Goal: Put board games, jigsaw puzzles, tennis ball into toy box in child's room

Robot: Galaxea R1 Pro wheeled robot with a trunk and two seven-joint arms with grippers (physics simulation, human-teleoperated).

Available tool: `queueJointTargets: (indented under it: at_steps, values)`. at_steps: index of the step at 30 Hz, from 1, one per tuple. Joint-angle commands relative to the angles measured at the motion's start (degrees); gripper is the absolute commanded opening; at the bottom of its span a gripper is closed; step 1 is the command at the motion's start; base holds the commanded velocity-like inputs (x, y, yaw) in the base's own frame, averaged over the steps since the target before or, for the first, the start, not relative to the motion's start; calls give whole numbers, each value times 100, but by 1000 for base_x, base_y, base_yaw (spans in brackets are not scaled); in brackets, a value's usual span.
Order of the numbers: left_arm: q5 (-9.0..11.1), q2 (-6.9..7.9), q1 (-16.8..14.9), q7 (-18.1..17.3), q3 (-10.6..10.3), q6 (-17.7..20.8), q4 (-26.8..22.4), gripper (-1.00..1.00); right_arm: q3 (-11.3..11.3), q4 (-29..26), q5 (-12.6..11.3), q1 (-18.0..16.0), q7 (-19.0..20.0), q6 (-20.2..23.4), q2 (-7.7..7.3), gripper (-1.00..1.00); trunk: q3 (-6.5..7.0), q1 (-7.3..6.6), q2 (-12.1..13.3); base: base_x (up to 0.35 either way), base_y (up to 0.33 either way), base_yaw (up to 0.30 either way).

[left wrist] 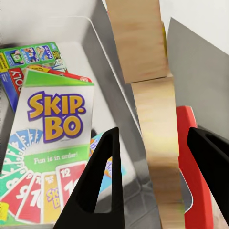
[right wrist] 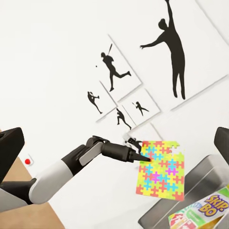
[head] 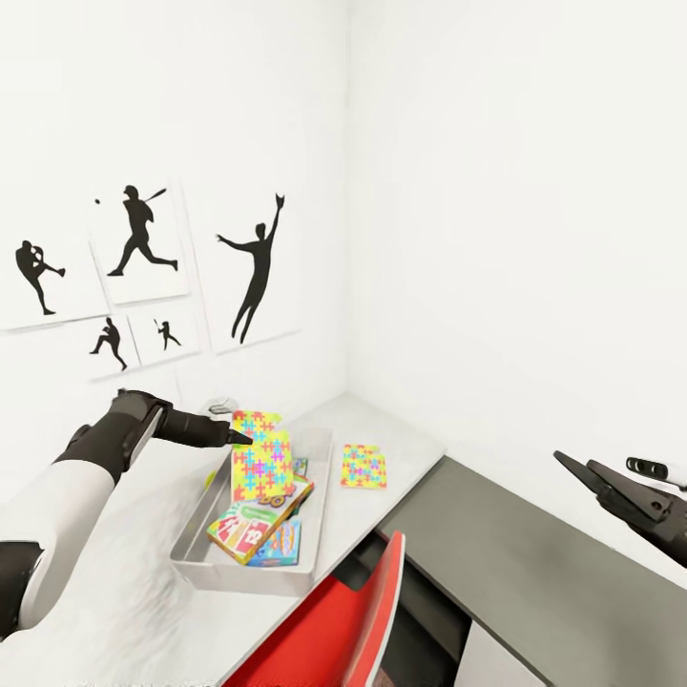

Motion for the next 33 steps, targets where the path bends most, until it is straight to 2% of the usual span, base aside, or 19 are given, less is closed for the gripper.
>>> queueJointTargets:
  at_steps: [1, 10, 23, 29, 33]
  values:
    - [-57, -2, -2, -48, -3, 15, -8, -100, 2, 0, -12, -2, 1, 43, 5, 100, -13, 2, -5, 0, 0, 63]
    - [-49, -54, -2, -53, 2, 12, -10, -100, 13, 0, -12, -2, -110, 40, 22, 100, -96, 2, -5, 0, 0, 63]
    - [27, -6, -2, -263, 56, -5, -122, -100, 14, 8, -10, -2, -127, 32, 45, 100, -217, 2, -5, 0, 0, 63]
    - [46, 0, 2, -314, 49, 11, -524, -100, 21, 9, -10, -2, -152, 31, 56, 100, -272, 2, -5, 0, 0, 63]
    - [56, -5, 6, -774, 72, 52, -641, -100, 22, 11, -12, -2, -165, 31, 58, 100, -310, 2, -5, 0, 0, 63]
